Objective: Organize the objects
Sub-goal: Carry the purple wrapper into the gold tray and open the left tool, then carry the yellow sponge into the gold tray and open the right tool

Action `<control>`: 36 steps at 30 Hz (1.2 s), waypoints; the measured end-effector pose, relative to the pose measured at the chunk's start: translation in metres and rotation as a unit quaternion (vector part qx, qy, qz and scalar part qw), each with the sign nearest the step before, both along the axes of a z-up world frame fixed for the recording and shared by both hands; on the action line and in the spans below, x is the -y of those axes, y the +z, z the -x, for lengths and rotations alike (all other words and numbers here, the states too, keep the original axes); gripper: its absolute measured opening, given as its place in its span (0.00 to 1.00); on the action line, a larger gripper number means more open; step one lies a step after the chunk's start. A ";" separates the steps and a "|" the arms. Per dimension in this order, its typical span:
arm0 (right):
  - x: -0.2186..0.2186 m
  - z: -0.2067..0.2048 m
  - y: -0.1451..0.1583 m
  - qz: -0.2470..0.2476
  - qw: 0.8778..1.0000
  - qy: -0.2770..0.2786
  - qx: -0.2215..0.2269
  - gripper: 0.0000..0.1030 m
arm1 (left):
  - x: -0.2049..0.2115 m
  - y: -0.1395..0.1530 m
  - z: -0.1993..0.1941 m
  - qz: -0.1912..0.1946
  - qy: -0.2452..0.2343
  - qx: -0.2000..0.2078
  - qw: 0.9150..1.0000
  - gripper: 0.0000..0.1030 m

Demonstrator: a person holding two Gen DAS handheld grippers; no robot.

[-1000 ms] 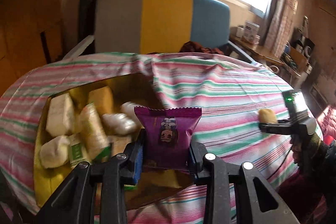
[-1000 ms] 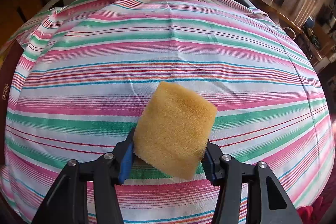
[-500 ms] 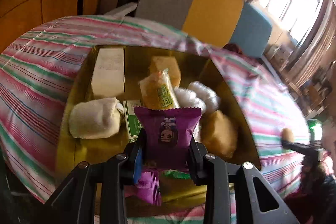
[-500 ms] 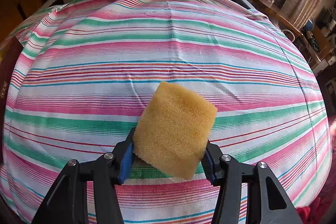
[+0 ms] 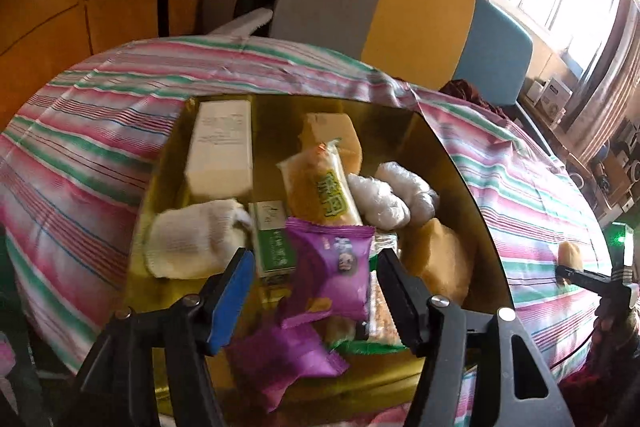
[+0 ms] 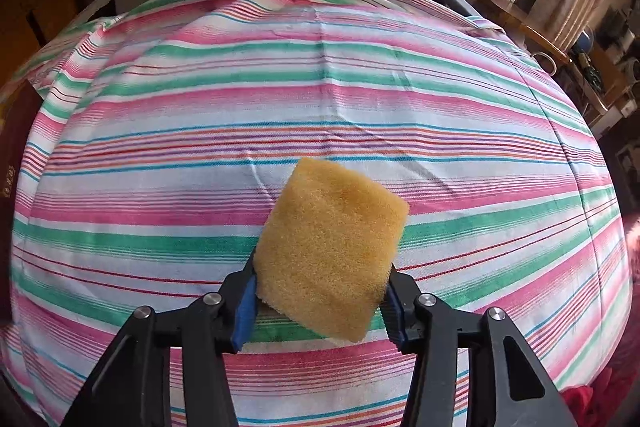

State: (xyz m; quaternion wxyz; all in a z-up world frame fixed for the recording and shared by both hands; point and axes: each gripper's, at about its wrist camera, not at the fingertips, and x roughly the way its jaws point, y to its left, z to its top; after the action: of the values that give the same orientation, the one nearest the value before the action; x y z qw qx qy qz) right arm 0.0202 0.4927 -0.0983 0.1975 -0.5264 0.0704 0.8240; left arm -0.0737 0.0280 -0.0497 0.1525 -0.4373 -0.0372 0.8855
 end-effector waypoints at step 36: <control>0.309 0.078 0.048 0.049 0.956 0.255 -0.138 0.79 | 0.027 0.056 -0.065 0.120 0.129 -0.093 0.980 0.76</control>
State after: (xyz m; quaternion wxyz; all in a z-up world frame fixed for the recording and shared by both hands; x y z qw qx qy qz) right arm -0.0575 0.1842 -0.0502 -0.0567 -0.4174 0.0012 0.9070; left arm -0.0087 0.0014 0.0061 -0.0143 -0.3595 0.0277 0.9326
